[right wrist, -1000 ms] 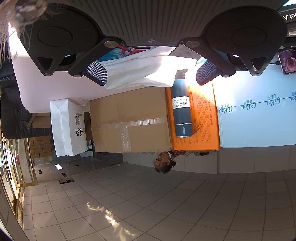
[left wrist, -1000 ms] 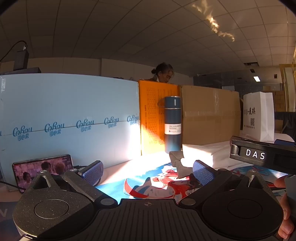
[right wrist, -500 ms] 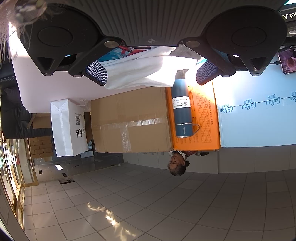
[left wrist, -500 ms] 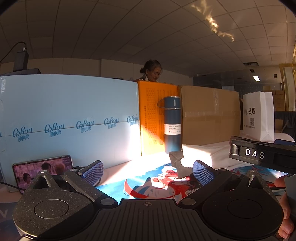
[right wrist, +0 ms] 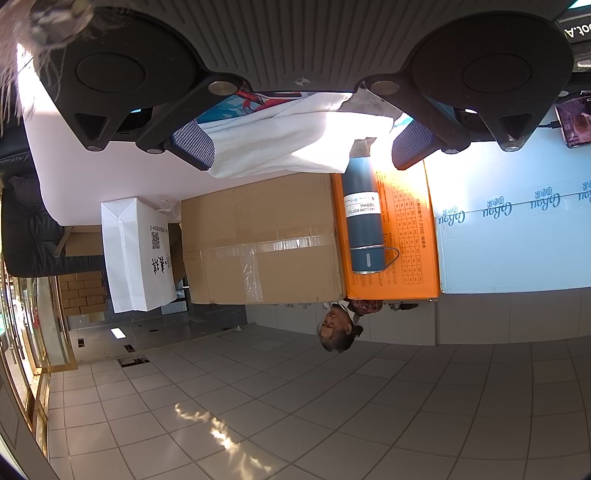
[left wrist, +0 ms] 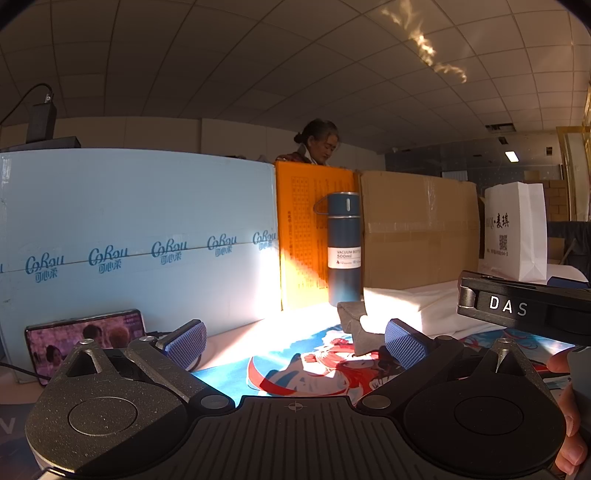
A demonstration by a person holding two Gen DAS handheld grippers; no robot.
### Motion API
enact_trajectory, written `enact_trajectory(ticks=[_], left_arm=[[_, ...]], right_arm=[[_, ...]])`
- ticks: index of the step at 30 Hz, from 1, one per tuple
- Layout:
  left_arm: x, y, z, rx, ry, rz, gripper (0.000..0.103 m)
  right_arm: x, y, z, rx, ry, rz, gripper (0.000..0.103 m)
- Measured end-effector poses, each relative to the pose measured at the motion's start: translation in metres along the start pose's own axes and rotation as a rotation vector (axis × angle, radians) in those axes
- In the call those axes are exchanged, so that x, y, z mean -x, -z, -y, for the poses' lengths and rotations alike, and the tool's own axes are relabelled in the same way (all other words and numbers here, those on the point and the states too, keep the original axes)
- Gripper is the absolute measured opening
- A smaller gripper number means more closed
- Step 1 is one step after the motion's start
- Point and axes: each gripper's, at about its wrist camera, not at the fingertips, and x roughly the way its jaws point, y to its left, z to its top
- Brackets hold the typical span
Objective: Fold clothes
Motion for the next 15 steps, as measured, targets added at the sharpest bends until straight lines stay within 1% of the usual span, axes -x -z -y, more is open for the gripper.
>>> enact_trajectory(ticks=[15], left_arm=[[0.0008,-0.0002,0.0010,-0.003,0.000,0.001,0.103]], right_arm=[[-0.0002,-0.0002,-0.0003,0.000,0.000,-0.002,0.103]])
